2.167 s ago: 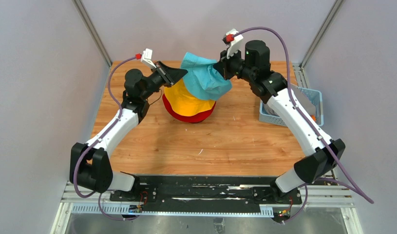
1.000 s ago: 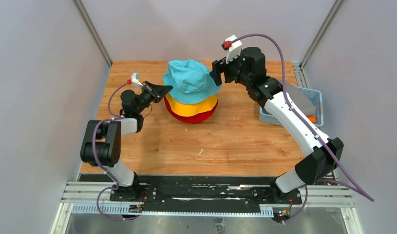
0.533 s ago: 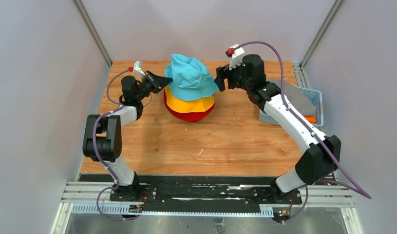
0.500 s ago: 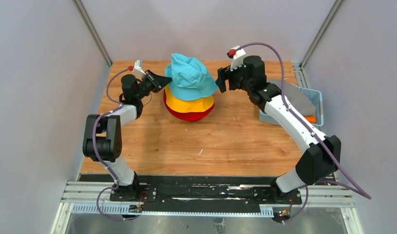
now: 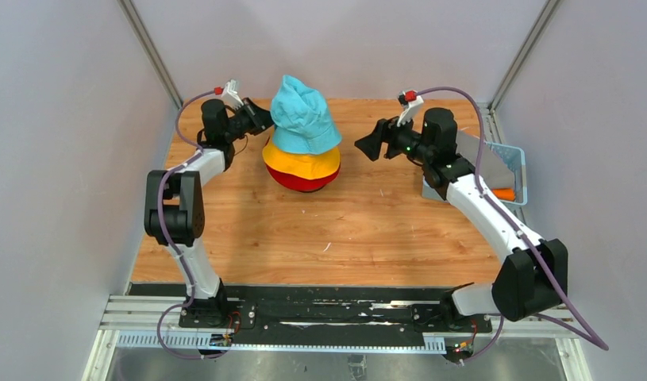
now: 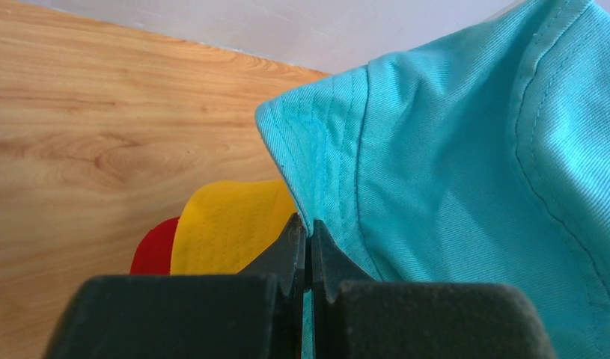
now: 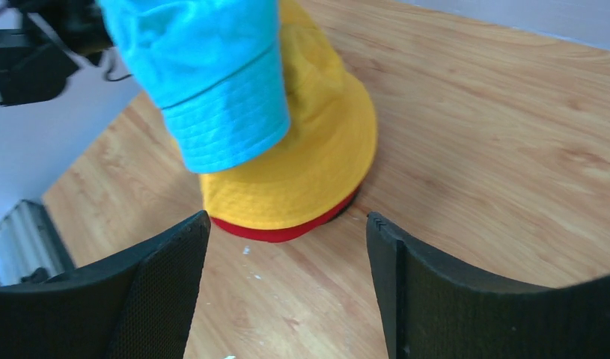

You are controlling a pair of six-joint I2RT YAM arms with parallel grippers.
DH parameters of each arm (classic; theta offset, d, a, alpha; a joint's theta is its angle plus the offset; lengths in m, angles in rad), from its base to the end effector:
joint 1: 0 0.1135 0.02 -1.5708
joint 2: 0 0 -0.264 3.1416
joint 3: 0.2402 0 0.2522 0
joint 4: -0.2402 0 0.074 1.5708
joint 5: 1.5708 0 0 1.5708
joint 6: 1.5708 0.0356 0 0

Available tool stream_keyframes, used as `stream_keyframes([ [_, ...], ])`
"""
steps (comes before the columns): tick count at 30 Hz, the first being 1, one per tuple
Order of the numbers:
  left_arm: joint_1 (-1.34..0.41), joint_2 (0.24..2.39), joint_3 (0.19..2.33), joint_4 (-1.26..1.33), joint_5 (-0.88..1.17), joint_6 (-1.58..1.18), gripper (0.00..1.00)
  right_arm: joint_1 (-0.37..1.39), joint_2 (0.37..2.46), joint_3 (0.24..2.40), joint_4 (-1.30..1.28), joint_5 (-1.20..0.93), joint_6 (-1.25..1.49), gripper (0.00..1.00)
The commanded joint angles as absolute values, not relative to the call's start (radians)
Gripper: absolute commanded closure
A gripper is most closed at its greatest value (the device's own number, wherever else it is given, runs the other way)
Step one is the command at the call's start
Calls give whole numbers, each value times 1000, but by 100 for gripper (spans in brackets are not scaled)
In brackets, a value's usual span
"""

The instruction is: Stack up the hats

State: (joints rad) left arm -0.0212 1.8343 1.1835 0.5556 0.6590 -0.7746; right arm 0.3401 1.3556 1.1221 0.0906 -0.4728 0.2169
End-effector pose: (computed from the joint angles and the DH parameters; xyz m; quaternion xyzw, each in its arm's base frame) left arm 0.4211 -0.0307 0.2580 -0.0552 0.7311 -0.4673 0.4940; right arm 0.2967 0.1222 0.3580 -0.1983 0.7239 0.3452 0.5634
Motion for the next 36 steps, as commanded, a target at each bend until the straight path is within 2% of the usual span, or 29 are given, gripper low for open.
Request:
stream_keyframes([
  [1,-15,1918,1273,589,723,-739,100,322,1381,1072,305,-674,384,26],
  [15,-22,2148,1399,1275,908,-1166,100,321,1589,1051,682,-862,588,31],
  [17,-24,2162,1422,1276,922,-1177,100,323,1589,1028,698,-843,568,32],
  [22,-25,2154,1415,1244,923,-1151,100,332,1556,1022,529,-745,403,32],
  [30,-25,2152,1390,1260,932,-1154,100,331,1662,1069,700,-853,587,35],
  [36,-25,2155,1388,1256,937,-1147,100,339,1718,1177,713,-879,631,35],
])
